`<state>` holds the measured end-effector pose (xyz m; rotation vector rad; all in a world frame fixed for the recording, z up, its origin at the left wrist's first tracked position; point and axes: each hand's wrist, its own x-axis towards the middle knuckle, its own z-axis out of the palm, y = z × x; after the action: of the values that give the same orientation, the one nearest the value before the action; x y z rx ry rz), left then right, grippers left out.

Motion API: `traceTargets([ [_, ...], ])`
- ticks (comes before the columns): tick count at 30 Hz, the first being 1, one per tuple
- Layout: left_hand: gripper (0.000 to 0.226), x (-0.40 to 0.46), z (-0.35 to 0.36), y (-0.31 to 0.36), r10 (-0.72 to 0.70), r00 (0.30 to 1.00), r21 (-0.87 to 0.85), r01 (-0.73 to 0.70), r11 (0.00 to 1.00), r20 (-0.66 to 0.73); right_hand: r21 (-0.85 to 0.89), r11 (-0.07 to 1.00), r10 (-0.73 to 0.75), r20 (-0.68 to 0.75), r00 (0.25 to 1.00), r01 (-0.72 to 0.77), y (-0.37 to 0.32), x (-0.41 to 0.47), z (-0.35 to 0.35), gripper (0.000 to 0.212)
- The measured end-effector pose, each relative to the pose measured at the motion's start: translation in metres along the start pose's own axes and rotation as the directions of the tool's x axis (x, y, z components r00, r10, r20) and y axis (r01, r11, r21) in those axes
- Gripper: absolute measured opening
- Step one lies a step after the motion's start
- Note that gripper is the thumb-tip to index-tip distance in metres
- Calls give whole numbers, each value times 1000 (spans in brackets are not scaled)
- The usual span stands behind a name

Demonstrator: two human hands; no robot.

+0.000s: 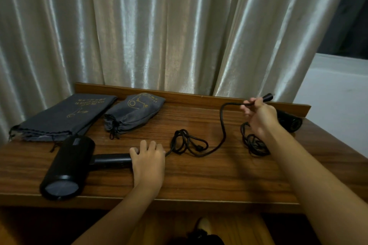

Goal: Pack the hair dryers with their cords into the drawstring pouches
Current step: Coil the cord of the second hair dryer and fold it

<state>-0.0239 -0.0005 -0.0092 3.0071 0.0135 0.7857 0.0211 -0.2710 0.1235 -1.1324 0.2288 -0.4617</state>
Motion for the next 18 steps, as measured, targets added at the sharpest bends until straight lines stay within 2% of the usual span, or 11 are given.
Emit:
traceTargets([
  [3,21,0,-2,2,31,1000,11,-31,999,-6,-50,994,97,26,995,-95,6,-5,-14,20],
  [5,35,0,1,0,79,997,-35,-79,996,-13,-104,975,199,10,980,-197,20,-9,-19,19],
  [7,56,1,2,1,137,991,-129,-136,982,3,-236,928,298,9,955,-287,39,-16,-23,24],
  [9,54,1,0,3,166,986,-169,-165,972,-13,-384,870,356,52,933,-310,57,-27,-24,24],
  [13,38,2,2,5,208,975,-182,-220,958,-80,-525,835,298,184,937,-163,80,-52,-11,22],
  [16,33,3,5,3,245,960,-163,-265,950,-136,-477,879,154,323,934,20,88,-73,-2,15],
  [18,38,3,4,4,249,955,-138,-272,952,-163,-458,883,75,363,929,108,93,-85,-1,10],
])
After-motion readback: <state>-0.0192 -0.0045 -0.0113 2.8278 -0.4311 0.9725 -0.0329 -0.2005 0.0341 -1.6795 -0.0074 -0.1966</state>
